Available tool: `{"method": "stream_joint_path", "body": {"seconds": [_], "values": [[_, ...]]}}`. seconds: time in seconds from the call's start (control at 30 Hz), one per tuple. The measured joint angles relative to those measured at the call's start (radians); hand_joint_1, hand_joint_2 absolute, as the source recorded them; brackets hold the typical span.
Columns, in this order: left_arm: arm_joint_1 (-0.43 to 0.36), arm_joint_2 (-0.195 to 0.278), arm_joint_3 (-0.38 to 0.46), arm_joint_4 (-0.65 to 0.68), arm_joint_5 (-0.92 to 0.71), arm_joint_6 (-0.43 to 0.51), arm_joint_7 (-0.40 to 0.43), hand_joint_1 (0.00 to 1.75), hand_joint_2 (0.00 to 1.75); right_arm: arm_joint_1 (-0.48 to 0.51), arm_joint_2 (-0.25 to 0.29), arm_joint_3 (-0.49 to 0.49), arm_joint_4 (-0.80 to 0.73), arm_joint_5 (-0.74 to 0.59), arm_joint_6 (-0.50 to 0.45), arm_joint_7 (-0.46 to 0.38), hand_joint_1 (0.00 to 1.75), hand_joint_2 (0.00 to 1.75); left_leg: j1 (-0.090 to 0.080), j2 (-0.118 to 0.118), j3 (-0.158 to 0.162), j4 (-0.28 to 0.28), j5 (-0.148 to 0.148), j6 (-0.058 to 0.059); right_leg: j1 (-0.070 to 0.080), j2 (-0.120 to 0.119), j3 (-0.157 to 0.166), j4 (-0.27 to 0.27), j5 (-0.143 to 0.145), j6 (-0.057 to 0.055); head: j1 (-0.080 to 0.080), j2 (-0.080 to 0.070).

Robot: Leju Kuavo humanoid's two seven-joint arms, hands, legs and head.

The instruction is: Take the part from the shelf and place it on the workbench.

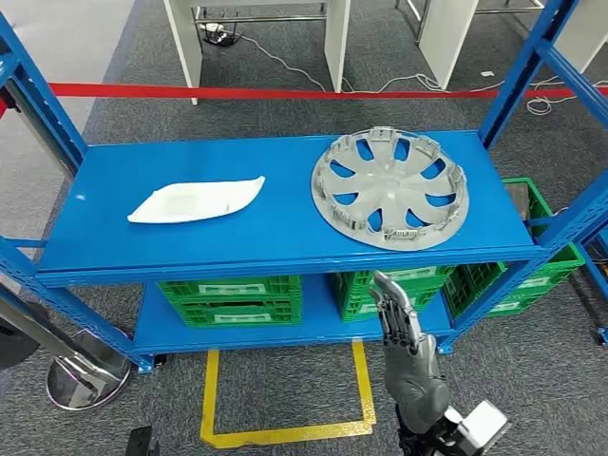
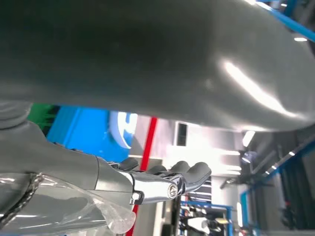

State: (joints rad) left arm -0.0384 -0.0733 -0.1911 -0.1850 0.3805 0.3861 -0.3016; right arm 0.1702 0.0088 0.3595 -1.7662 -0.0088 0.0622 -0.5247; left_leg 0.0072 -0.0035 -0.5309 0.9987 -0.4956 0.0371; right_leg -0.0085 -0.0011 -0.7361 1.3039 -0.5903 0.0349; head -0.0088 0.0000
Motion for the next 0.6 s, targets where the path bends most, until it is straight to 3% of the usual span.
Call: {"method": "stream_joint_path", "body": {"seconds": [0.07,0.13,0.17,0.2,0.33,0.4,0.47,0.5,0.53,0.6], "values": [[0.000,-0.002,0.000,0.000,0.000,0.000,0.001,0.00,0.00,-0.007,-0.002,0.004,0.002,0.005,-0.002,0.001,0.00,0.00,0.000,-0.001,0.009,0.000,-0.006,-0.002,-0.001,0.000,0.027,-0.068,0.050,-0.002,0.000,0.000],[-0.001,-0.008,0.000,0.000,0.000,0.000,0.001,0.00,0.00,-0.023,-0.006,0.011,0.007,0.012,-0.005,0.008,0.00,0.00,-0.002,-0.001,0.025,0.001,-0.021,-0.010,-0.002,-0.001,0.085,-0.200,0.123,-0.006,0.001,0.000],[-0.002,-0.010,0.000,0.000,-0.001,-0.001,0.002,0.00,0.00,-0.032,-0.007,0.015,0.010,0.015,-0.006,0.013,0.00,0.00,-0.004,-0.002,0.028,0.003,-0.027,-0.015,-0.001,0.000,0.109,-0.248,0.137,-0.009,0.000,0.000],[-0.003,-0.013,0.000,0.000,-0.003,-0.002,0.002,0.00,0.00,-0.039,-0.008,0.017,0.013,0.016,-0.006,0.017,0.00,0.00,-0.006,-0.001,0.029,0.003,-0.031,-0.020,-0.001,0.001,0.123,-0.271,0.137,-0.013,0.000,0.000],[-0.005,-0.022,0.000,0.000,-0.015,-0.011,0.000,0.00,0.00,-0.063,-0.010,0.026,0.021,0.029,-0.008,0.031,0.00,0.00,-0.005,0.000,0.028,0.021,-0.052,-0.039,-0.003,0.003,0.136,-0.283,0.122,-0.034,-0.003,0.000],[-0.006,-0.026,-0.001,0.000,-0.021,-0.021,-0.005,0.00,0.00,-0.079,-0.011,0.035,0.025,0.049,-0.021,0.037,0.00,0.00,-0.003,0.000,-0.018,0.115,-0.096,-0.049,-0.006,0.001,0.143,-0.285,0.118,-0.043,-0.006,0.000],[-0.006,-0.031,-0.002,0.000,-0.021,-0.027,-0.009,0.00,0.00,-0.092,-0.012,0.043,0.032,0.079,-0.047,0.048,0.00,0.00,-0.001,0.000,-0.099,0.255,-0.141,-0.054,-0.005,0.001,0.148,-0.285,0.112,-0.048,-0.008,0.000],[-0.004,-0.034,-0.002,0.000,-0.019,-0.028,-0.009,0.00,0.00,-0.096,-0.013,0.045,0.036,0.094,-0.059,0.053,0.00,0.00,-0.001,0.000,-0.129,0.296,-0.142,-0.054,-0.005,0.001,0.152,-0.285,0.109,-0.048,-0.008,0.000],[-0.003,-0.036,-0.002,0.000,-0.018,-0.029,-0.010,0.00,0.00,-0.100,-0.013,0.047,0.041,0.105,-0.069,0.057,0.00,0.00,-0.001,0.000,-0.143,0.300,-0.122,-0.053,-0.005,0.002,0.157,-0.285,0.105,-0.048,-0.008,0.000],[-0.001,-0.039,-0.002,0.000,-0.016,-0.031,-0.011,0.00,0.00,-0.107,-0.014,0.051,0.048,0.116,-0.079,0.061,0.00,0.00,-0.001,0.000,-0.117,0.199,-0.032,-0.047,-0.005,0.004,0.172,-0.285,0.096,-0.045,-0.008,0.000]]}}
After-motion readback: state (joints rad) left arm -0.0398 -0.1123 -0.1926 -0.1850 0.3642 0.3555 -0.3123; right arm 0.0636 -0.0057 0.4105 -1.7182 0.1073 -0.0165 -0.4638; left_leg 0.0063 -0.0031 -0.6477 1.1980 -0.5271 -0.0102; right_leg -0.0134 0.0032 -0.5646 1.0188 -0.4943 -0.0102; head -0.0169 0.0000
